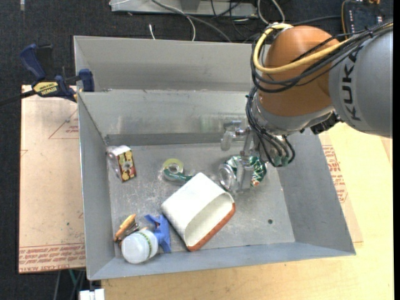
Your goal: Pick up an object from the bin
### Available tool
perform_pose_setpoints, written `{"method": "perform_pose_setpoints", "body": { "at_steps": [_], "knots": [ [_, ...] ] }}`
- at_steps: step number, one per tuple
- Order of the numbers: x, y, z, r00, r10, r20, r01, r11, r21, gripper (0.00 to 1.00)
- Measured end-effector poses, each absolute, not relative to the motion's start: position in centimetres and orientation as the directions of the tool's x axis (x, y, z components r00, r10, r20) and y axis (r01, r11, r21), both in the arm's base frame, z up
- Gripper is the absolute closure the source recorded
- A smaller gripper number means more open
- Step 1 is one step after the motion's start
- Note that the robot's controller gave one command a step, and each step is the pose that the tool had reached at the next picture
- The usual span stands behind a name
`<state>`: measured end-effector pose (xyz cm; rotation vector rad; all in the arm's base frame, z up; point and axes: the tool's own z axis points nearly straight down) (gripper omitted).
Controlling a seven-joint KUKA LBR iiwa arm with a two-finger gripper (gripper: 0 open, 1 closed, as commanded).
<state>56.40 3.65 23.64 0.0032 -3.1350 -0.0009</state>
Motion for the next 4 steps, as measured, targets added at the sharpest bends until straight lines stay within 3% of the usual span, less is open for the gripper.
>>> {"method": "perform_pose_setpoints", "body": {
  "at_steps": [1,2,3,4],
  "knots": [
    [56.5,3.6,24.1,-1.0,0.0,-0.001,0.0,1.0,0.001,0.0],
    [59.2,-3.4,11.1,-1.0,0.024,-0.005,0.024,1.0,0.001,0.0],
    [62.2,-3.9,7.0,-1.0,0.015,-0.016,0.015,1.0,0.004,0.0],
    [62.3,-4.0,7.0,-1.0,-0.004,-0.011,-0.004,1.0,0.002,0.0]
  ]
}}
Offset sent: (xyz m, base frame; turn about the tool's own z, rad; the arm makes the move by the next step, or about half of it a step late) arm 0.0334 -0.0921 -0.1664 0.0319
